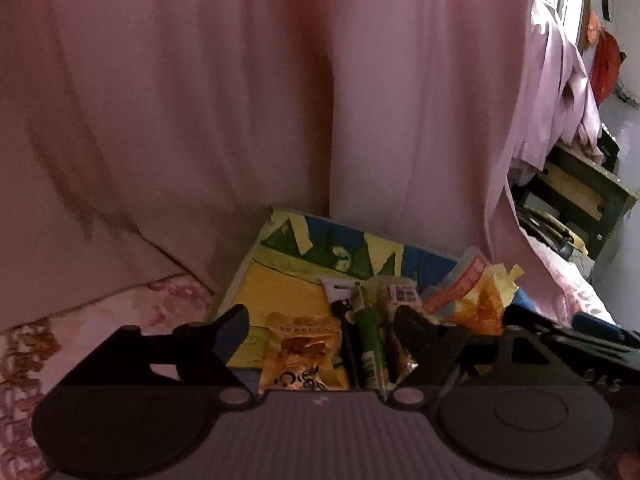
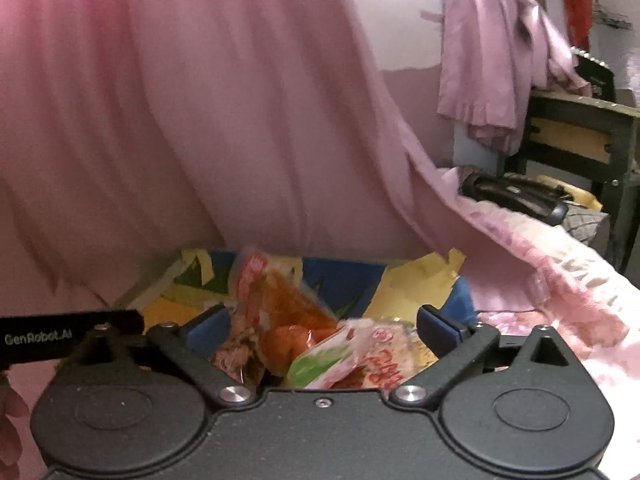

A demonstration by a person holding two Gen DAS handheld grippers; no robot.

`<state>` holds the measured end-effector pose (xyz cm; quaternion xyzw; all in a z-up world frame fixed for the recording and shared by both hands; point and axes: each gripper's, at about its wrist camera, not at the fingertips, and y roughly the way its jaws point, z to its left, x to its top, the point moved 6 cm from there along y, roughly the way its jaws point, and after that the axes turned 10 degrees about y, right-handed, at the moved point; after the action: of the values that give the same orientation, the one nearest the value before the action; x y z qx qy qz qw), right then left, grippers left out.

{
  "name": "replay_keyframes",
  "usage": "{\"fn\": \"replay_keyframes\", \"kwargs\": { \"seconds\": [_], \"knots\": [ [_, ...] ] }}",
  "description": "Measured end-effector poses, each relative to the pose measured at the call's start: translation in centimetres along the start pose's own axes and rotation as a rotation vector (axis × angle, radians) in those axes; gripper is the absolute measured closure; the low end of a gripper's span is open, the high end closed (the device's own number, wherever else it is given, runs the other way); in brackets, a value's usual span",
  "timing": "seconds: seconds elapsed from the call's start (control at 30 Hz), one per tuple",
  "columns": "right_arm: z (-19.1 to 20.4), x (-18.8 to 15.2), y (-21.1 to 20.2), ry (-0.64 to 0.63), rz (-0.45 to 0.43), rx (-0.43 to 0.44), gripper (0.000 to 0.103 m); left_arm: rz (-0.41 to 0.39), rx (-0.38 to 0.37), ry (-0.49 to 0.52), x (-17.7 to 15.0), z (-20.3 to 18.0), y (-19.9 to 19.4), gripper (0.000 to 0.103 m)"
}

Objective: Organize snacks

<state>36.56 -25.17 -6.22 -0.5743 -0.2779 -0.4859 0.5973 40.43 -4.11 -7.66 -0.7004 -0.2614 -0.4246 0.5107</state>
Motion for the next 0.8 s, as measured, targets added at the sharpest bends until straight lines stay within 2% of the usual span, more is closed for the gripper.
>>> {"fn": "replay_keyframes", "kwargs": {
  "seconds": [0.1, 0.23, 0.47, 0.8],
  "knots": [
    [-0.6, 0.8, -2.0, 0.022, -0.031, -0.001, 0.001, -0.033, 0.031, -0.009, 0.5, 0.1, -1.9, 0.006],
    [-1.5, 1.4, -4.9, 0.054, -0.061, 0.009, 0.001, -0.062, 0.080, -0.012, 0.9, 0.1, -4.7, 0.000],
    [-2.4, 1.2, -10.2, 0.081, -0.089, 0.036, 0.001, -0.092, 0.136, -0.013, 0.2, -0.5, -10.1, 0.000],
    [-2.4, -1.0, -16.6, 0.056, -0.083, 0.063, 0.001, -0.115, 0.211, 0.011, -2.4, -1.6, -16.7, 0.000]
  ]
}}
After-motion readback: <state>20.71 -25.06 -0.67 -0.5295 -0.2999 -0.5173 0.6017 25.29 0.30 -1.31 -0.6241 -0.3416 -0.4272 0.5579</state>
